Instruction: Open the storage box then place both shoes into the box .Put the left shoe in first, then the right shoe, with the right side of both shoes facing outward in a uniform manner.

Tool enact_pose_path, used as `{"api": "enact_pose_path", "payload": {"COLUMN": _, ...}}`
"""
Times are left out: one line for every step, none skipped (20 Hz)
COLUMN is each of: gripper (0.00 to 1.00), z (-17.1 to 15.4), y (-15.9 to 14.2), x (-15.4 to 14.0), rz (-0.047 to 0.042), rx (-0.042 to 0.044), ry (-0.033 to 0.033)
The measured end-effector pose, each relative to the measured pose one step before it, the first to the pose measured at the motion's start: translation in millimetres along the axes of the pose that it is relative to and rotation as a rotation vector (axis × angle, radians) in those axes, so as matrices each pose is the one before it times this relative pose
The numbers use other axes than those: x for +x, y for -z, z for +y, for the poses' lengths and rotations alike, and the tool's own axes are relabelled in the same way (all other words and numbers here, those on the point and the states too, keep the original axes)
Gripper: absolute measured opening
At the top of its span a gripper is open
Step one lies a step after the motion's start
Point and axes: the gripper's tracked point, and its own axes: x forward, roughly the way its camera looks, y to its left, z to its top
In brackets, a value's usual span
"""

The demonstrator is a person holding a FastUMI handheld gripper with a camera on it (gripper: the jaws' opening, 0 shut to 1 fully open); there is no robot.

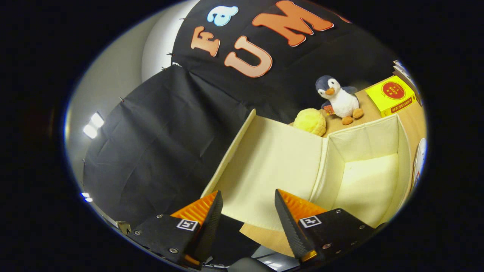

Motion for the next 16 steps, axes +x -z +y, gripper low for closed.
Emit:
{"api": "enact_pose_path", "payload": {"gripper": 0.88, "z": 0.21, "y": 1.68, "x": 3.41, "rz": 0.00665, "rx": -0.00623, "ry": 0.00757}}
{"api": "enact_pose_path", "payload": {"gripper": 0.97, "z": -0.13, "y": 2.13, "x": -1.2, "rz": 0.00141, "rx": -0.00258, "ry": 0.00615}}
{"api": "enact_pose_path", "payload": {"gripper": 0.98, "z": -2.46, "y": 0.86, "x": -0.36, "rz": -0.00018, "rx": -0.00195, "ry": 0.00886}}
{"api": "enact_pose_path", "payload": {"gripper": 0.98, "z": -2.56, "y": 0.14, "x": -2.38, "rz": -0.00389, "rx": -0.003, "ry": 0.01216}}
{"api": "enact_pose_path", "payload": {"gripper": 0.98, "z": -5.44, "y": -0.75, "x": -2.79, "rz": -0.00629, "rx": -0.00542, "ry": 0.01662}}
{"api": "enact_pose_path", "payload": {"gripper": 0.98, "z": -5.86, "y": -1.76, "x": -4.21, "rz": -0.00822, "rx": -0.00396, "ry": 0.01876}}
{"api": "enact_pose_path", "payload": {"gripper": 0.98, "z": -6.63, "y": -3.17, "x": -6.33, "rz": -0.01134, "rx": -0.00251, "ry": 0.01626}}
{"api": "enact_pose_path", "payload": {"gripper": 0.98, "z": -6.16, "y": -2.17, "x": -6.6, "rz": -0.015, "rx": 0.00074, "ry": 0.01792}}
{"api": "enact_pose_path", "payload": {"gripper": 0.98, "z": -7.7, "y": -3.06, "x": -5.54, "rz": -0.01103, "rx": 0.00291, "ry": 0.01818}}
{"api": "enact_pose_path", "payload": {"gripper": 0.98, "z": -8.57, "y": -3.24, "x": -4.72, "rz": -0.01316, "rx": 0.00459, "ry": 0.01968}}
{"api": "enact_pose_path", "payload": {"gripper": 0.98, "z": -8.5, "y": -4.06, "x": -6.18, "rz": -0.0155, "rx": 0.00425, "ry": 0.01788}}
{"api": "enact_pose_path", "payload": {"gripper": 0.98, "z": -7.55, "y": -4.92, "x": -7.46, "rz": -0.01565, "rx": 0.00328, "ry": 0.01975}}
{"api": "enact_pose_path", "payload": {"gripper": 0.98, "z": -9.67, "y": -5.76, "x": -7.69, "rz": -0.01537, "rx": 0.00374, "ry": 0.02225}}
{"api": "enact_pose_path", "payload": {"gripper": 0.98, "z": -9.25, "y": -4.75, "x": -8.84, "rz": -0.01402, "rx": 0.00061, "ry": 0.019}}
{"api": "enact_pose_path", "payload": {"gripper": 0.98, "z": -11.39, "y": -6.02, "x": -9.23, "rz": -0.00911, "rx": -0.00054, "ry": 0.02165}}
{"api": "enact_pose_path", "payload": {"gripper": 0.98, "z": -14.41, "y": -6.39, "x": -8.21, "rz": -0.01931, "rx": -0.00026, "ry": 0.03363}}
